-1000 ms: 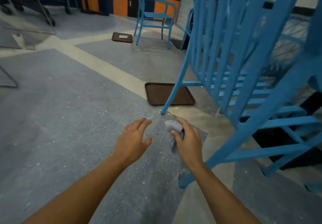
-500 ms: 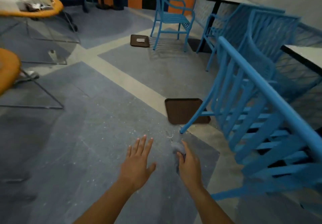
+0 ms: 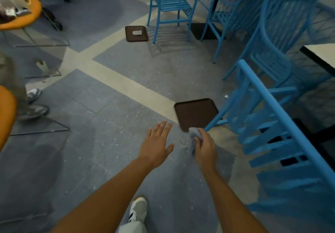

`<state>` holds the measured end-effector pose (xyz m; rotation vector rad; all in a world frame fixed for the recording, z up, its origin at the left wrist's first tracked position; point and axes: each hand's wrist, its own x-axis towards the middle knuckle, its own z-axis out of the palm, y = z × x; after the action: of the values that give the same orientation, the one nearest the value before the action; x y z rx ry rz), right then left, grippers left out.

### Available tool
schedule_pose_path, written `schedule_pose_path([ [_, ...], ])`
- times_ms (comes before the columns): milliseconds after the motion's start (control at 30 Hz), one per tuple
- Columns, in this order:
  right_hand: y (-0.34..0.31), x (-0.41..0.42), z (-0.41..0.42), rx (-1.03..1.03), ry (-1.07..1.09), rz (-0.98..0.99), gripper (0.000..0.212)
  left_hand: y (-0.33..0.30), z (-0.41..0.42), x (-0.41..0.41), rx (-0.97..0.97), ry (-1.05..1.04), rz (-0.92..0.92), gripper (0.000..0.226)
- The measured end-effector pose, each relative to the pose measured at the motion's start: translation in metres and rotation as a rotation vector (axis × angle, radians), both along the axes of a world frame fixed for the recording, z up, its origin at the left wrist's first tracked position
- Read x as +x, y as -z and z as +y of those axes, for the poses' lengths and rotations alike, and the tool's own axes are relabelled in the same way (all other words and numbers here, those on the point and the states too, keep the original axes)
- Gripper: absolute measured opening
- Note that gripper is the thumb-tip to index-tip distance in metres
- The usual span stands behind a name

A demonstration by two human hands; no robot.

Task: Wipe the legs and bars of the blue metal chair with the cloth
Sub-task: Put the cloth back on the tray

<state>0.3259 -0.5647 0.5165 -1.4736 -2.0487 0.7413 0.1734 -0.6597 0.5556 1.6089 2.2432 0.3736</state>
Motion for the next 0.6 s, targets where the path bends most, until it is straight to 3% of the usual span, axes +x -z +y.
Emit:
schedule_pose_path([
  [600, -0.041, -0.161, 0.161, 0.042, 0.374, 0.039, 0.032, -0.052, 0.236, -0.217, 0.024, 0.427, 0.032, 0.063],
])
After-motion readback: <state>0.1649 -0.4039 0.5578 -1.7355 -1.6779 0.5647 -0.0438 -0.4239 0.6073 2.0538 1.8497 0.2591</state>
